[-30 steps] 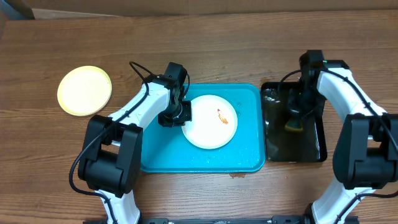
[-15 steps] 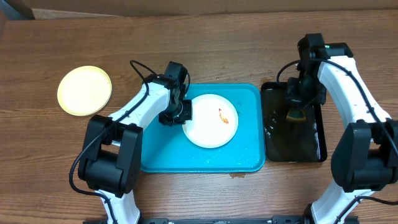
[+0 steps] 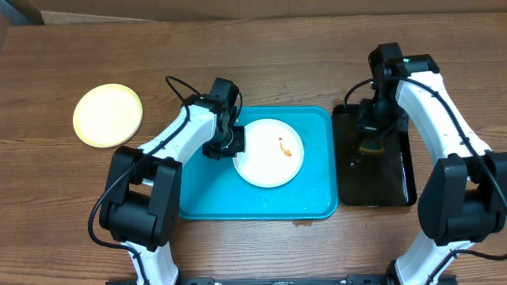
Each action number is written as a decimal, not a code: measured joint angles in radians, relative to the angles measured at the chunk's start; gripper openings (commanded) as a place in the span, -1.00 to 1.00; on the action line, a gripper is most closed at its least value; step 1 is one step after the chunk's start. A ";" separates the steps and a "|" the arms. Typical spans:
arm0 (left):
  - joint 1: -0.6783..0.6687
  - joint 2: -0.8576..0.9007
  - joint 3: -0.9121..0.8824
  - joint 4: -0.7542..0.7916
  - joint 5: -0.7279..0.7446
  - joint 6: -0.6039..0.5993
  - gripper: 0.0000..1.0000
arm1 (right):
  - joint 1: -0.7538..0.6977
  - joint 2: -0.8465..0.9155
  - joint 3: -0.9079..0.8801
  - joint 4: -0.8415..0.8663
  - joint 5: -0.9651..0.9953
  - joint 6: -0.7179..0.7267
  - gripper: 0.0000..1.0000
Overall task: Clean dirty plates on tray and stack at the side
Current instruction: 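Lift the sponge with right gripper and carry it over the white plate, then scrub the white plate with the sponge while left gripper holds it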
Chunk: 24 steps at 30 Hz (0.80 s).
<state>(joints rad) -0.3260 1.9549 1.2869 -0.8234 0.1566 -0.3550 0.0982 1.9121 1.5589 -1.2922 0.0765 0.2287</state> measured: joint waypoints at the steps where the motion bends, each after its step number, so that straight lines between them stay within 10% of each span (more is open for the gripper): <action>1: 0.000 0.000 0.000 0.000 0.000 0.000 -0.92 | 0.001 0.000 0.000 0.010 -0.047 -0.009 -0.92; 12: 0.000 0.000 0.000 0.002 0.000 0.011 -0.91 | 0.190 0.000 0.000 0.179 -0.308 -0.046 -0.92; 24: 0.000 0.000 0.000 0.003 0.000 0.014 -0.91 | 0.542 0.000 0.000 0.264 0.136 -0.047 -0.92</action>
<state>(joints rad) -0.3260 1.9549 1.2869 -0.8207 0.1566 -0.3405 0.6403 1.9121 1.5589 -1.0286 0.2127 0.1822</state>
